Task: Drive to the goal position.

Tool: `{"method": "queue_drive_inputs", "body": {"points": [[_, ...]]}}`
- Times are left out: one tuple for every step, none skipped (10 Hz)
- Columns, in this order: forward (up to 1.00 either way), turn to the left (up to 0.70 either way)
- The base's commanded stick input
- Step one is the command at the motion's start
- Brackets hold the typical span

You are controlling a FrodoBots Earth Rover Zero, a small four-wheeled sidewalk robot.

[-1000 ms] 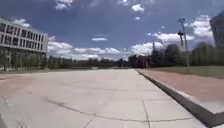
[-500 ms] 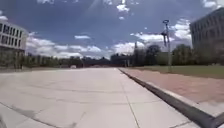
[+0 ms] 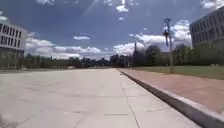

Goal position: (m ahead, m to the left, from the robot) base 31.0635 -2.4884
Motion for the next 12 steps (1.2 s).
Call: {"method": "queue_drive_inputs", "body": {"points": [[0.70, 0.00], [0.70, 0.00], [0.70, 0.00], [0.70, 0.00], [0.70, 0.00], [0.70, 0.00], [0.70, 0.00], [0.70, 0.00], [0.70, 0.00], [0.70, 0.00], [0.70, 0.00], [0.70, 0.00]]}}
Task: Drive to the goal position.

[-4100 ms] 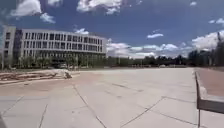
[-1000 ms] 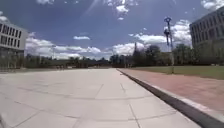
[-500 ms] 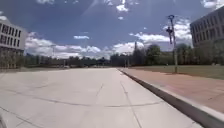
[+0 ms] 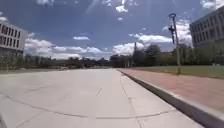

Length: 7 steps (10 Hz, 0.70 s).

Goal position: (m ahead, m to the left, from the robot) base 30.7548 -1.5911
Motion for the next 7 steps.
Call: {"method": "queue_drive_inputs", "body": {"points": [[0.70, 0.00], [0.70, 0.00], [0.70, 0.00], [0.70, 0.00], [0.70, 0.00], [0.70, 0.00], [0.70, 0.00]]}}
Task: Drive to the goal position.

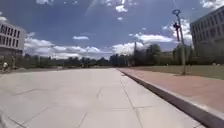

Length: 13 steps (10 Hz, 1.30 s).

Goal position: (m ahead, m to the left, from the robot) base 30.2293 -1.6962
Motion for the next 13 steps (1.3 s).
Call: {"method": "queue_drive_inputs", "body": {"points": [[0.70, 0.00], [0.70, 0.00], [0.70, 0.04], [0.70, 0.00], [0.70, 0.00], [0.70, 0.00], [0.70, 0.00], [0.70, 0.00], [0.70, 0.00], [0.70, 0.00], [0.70, 0.00], [0.70, 0.00], [0.70, 0.00]]}}
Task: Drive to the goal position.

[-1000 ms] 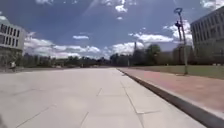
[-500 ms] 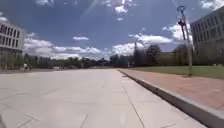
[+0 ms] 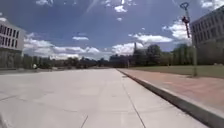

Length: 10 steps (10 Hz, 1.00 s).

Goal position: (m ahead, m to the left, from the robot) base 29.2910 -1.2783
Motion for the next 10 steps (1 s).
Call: {"method": "queue_drive_inputs", "body": {"points": [[0.70, 0.00], [0.70, 0.00], [0.70, 0.00], [0.70, 0.00], [0.70, 0.00], [0.70, 0.00], [0.70, 0.00], [0.70, 0.00], [0.70, 0.00], [0.70, 0.00]]}}
